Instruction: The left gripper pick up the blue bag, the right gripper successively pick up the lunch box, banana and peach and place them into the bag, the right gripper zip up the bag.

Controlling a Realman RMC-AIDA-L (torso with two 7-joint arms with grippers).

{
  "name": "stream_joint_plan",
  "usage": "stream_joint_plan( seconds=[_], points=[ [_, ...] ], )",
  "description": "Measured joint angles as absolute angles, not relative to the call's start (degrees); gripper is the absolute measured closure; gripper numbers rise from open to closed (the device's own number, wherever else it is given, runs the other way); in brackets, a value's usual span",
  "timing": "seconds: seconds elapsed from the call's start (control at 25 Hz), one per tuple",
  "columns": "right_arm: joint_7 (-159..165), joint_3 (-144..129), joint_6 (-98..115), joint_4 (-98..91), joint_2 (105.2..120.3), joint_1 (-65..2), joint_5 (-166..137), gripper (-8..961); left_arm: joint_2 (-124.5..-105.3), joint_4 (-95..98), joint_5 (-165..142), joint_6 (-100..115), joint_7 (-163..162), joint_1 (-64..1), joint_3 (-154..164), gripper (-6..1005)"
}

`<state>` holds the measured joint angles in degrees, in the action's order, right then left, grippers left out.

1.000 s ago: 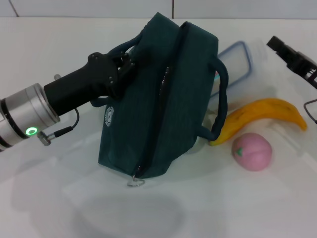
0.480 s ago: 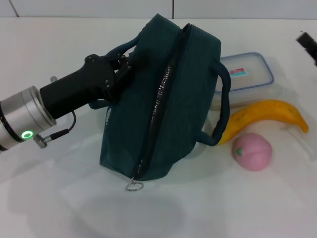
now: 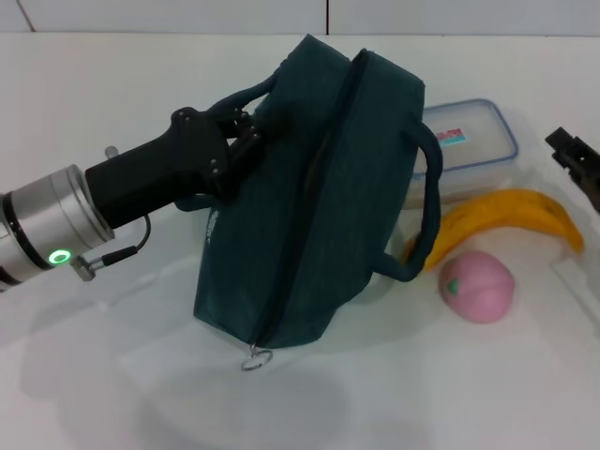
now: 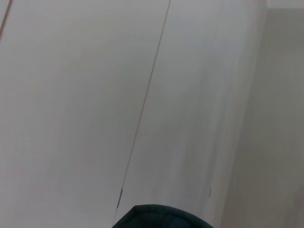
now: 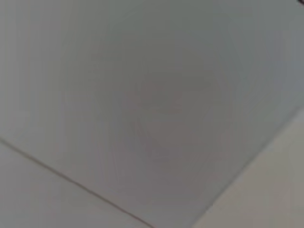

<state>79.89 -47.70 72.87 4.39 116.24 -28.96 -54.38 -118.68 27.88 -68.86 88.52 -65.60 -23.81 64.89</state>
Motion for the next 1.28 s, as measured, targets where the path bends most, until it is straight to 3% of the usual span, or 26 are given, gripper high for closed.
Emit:
stream_joint_plan(
  seconds=[0.16, 0.36, 0.48, 1.28],
  points=[
    [81.25, -47.57, 72.89, 4.96, 116.22, -29.51, -54.39, 718, -118.59, 27.86, -68.91, 88.43, -65.58, -23.87, 64.95, 955],
    [86.60, -46.99, 69.13, 5.02, 116.19, -30.25, -54.14, 489, -118.56, 28.15, -68.92, 88.48, -65.57, -24.03, 64.96, 955],
    [88.82, -46.84, 67.86, 4.88, 116.18, -30.87, -54.24, 277, -118.58, 28.53, -68.92, 88.53, -65.45, -24.05, 64.95, 955],
    [97.39, -47.55, 61.70, 5.01, 116.19, -38.22, -55.10, 279, -119.30, 28.57, -68.73, 88.41, -62.49, -24.18, 64.68, 956]
  ],
)
